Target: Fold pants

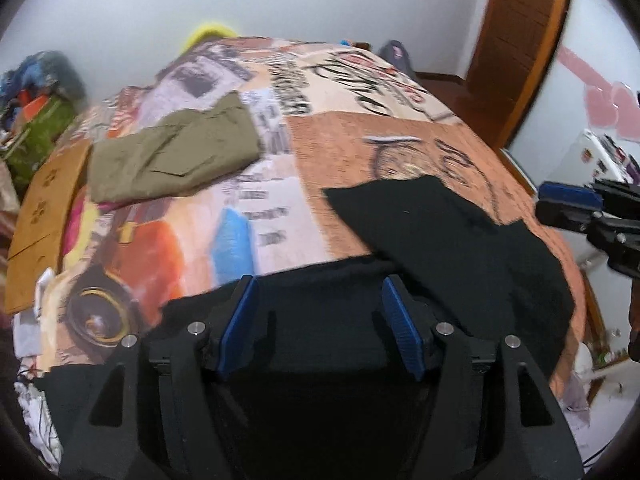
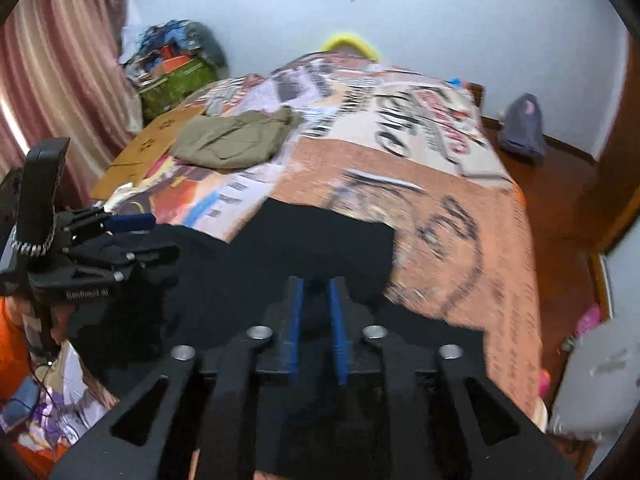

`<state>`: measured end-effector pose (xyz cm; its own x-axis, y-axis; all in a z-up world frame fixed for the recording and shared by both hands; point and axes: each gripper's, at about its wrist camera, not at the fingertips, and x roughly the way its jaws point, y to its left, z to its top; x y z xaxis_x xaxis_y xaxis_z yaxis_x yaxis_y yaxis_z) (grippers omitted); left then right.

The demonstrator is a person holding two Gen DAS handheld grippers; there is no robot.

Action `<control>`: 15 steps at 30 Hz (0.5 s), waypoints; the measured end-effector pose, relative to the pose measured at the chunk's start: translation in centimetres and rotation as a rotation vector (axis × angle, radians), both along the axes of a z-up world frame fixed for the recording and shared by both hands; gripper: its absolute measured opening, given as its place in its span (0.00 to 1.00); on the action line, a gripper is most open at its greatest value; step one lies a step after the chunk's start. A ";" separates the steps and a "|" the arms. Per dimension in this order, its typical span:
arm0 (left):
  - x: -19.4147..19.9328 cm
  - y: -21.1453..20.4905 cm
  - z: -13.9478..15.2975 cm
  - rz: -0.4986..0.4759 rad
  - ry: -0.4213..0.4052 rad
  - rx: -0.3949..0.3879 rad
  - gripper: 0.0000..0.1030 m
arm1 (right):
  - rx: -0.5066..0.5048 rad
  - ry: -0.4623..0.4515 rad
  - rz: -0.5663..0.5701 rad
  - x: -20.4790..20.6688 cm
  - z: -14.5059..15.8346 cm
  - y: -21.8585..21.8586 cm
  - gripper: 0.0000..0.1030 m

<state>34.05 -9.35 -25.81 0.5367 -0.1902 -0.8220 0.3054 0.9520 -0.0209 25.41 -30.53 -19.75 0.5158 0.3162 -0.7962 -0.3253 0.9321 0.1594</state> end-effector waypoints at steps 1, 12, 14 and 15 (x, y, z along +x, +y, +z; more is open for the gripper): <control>0.1 0.5 0.1 0.010 -0.008 0.005 0.62 | -0.007 -0.006 0.018 0.7 -0.3 1.0 0.38; 1.8 6.7 -1.7 0.097 -0.039 0.008 0.64 | -0.087 0.233 0.128 11.4 -8.4 9.5 0.43; 2.0 7.3 -2.3 0.105 -0.033 -0.003 0.64 | -0.110 0.283 0.118 12.6 -9.8 9.7 0.43; 2.0 7.6 -2.6 0.109 -0.034 -0.006 0.64 | -0.114 0.307 0.123 13.1 -10.4 9.7 0.43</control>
<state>36.09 -1.80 -28.40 0.5824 -0.1339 -0.8018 0.2005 0.9795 -0.0180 38.52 -20.81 -30.18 0.2103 0.2608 -0.9422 -0.3889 0.9066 0.1641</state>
